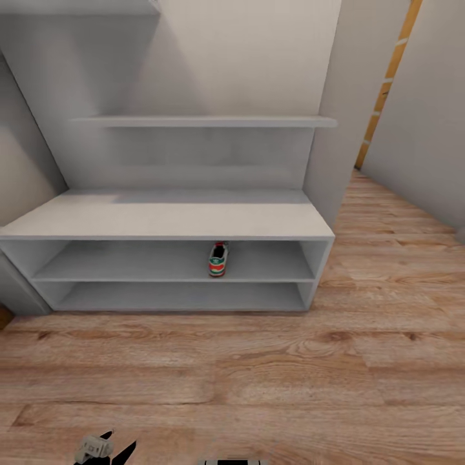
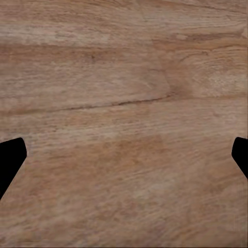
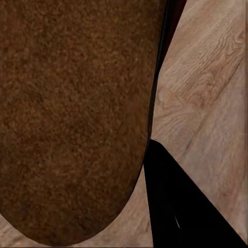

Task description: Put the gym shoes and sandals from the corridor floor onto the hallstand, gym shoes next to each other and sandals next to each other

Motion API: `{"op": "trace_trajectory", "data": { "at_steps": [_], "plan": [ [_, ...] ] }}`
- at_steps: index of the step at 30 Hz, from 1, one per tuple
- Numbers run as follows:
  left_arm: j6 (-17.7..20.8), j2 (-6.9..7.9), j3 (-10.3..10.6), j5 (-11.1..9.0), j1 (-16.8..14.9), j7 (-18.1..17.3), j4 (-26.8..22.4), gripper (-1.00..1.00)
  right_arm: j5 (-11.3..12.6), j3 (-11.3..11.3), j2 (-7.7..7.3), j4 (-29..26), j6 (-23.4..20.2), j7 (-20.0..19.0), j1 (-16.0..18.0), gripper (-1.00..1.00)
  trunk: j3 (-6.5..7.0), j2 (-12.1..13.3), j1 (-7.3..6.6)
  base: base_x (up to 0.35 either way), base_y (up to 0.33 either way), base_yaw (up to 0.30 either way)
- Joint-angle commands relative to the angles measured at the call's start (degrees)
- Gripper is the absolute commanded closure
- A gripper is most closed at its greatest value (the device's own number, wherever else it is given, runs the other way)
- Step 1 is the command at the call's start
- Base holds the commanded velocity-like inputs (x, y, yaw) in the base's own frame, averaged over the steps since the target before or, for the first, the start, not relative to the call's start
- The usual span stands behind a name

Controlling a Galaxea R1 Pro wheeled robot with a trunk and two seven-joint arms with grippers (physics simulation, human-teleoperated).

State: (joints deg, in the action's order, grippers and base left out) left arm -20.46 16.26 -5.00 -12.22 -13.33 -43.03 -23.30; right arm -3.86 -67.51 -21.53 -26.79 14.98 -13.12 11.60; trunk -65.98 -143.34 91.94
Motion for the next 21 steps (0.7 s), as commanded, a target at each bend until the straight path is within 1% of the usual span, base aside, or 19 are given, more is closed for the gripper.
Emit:
{"op": "trace_trajectory", "data": {
  "at_steps": [1, 8, 13, 21],
  "plan": [
    [0.1, -0.01, -0.1, -0.3, 0.0, -0.4, 0.1, -1.00, -0.2, -0.5, 0.18, 0.0, 0.4, -0.4, 0.1, 1.00, -0.04, 0.0, -0.04, -0.232, 0.235, 0.000],
    [0.1, -0.01, -0.1, -0.4, 0.0, -0.4, 0.1, -1.00, -0.2, -0.5, 1.78, 0.0, 3.1, -0.4, 0.1, 1.00, -0.04, 0.0, -0.04, -0.214, 0.247, 0.000],
    [0.1, -0.01, -0.1, -0.4, 0.0, -0.5, 0.1, -1.00, -0.2, -0.5, 2.18, 0.0, 3.9, -0.5, 0.1, 1.00, -0.04, 0.0, -0.04, -0.158, 0.275, 0.000],
    [0.1, 0.00, -0.1, -0.4, 0.0, -0.5, 0.1, -1.00, -0.2, -0.5, 2.27, 0.0, 4.1, -0.5, 0.1, 1.00, -0.04, 0.0, -0.04, -0.134, 0.285, 0.000]
  ]
}}
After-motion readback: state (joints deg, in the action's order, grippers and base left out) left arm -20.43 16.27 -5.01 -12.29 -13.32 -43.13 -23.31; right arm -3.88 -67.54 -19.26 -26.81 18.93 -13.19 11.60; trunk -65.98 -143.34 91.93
